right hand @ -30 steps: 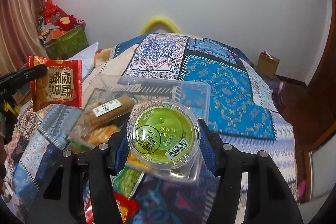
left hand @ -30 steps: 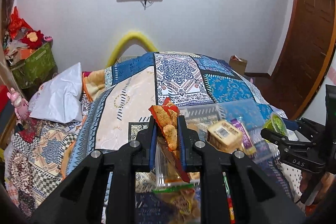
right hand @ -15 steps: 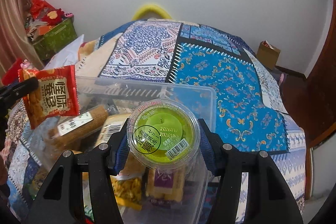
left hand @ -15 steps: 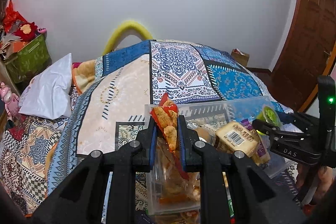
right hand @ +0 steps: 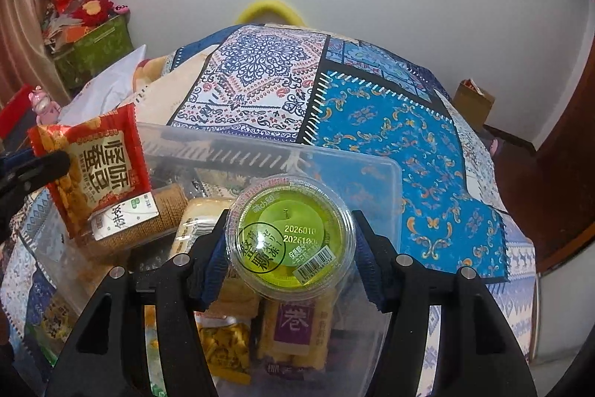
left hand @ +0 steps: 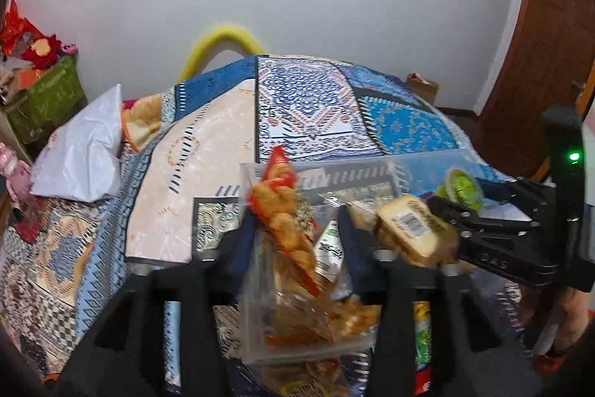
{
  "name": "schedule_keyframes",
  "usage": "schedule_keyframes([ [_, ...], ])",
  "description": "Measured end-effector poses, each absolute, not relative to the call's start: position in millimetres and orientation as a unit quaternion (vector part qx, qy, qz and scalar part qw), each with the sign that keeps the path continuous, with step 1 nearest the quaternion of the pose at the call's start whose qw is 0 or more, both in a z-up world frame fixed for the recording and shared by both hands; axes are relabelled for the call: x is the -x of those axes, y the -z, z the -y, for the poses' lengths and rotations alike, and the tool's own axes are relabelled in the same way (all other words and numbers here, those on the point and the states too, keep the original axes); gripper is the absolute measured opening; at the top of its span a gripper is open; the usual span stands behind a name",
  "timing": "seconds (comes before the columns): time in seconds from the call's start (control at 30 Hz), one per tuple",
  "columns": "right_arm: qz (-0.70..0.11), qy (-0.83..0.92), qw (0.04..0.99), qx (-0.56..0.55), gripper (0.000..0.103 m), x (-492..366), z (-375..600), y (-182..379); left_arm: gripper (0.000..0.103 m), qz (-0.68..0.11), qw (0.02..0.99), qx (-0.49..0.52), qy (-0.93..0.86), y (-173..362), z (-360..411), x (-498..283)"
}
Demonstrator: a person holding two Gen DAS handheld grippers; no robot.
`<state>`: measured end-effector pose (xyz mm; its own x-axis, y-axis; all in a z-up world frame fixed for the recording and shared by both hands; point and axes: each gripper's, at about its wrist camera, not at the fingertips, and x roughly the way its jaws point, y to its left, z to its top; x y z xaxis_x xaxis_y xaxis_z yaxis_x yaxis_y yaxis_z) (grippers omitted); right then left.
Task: Organize snacks
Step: 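Lower the peanut bag and jelly cup into the clear box and open both tools, then grasp the clear fried-snack bag with left tool while right tool grasps the red chip bag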
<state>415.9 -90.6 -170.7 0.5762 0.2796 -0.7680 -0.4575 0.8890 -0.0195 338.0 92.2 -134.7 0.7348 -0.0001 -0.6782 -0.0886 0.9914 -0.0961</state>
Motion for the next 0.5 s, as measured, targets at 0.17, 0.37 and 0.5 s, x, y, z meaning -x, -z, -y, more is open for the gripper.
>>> schedule_keyframes([
  [0.17,-0.400,-0.203,0.886,0.118,0.069,-403.8,93.5,163.3,0.057,-0.368,0.928,0.057,-0.025,128.1,-88.0,-329.7],
  [0.37,-0.373,-0.205,0.898,0.114,0.081,-380.4,100.2,138.6,0.062,-0.370,0.927,0.056,-0.015,117.6,-83.3,-307.7],
  [0.5,-0.362,-0.216,0.900,0.111,0.081,-358.2,104.4,123.0,0.064,-0.367,0.929,0.044,-0.016,105.5,-79.3,-288.8],
])
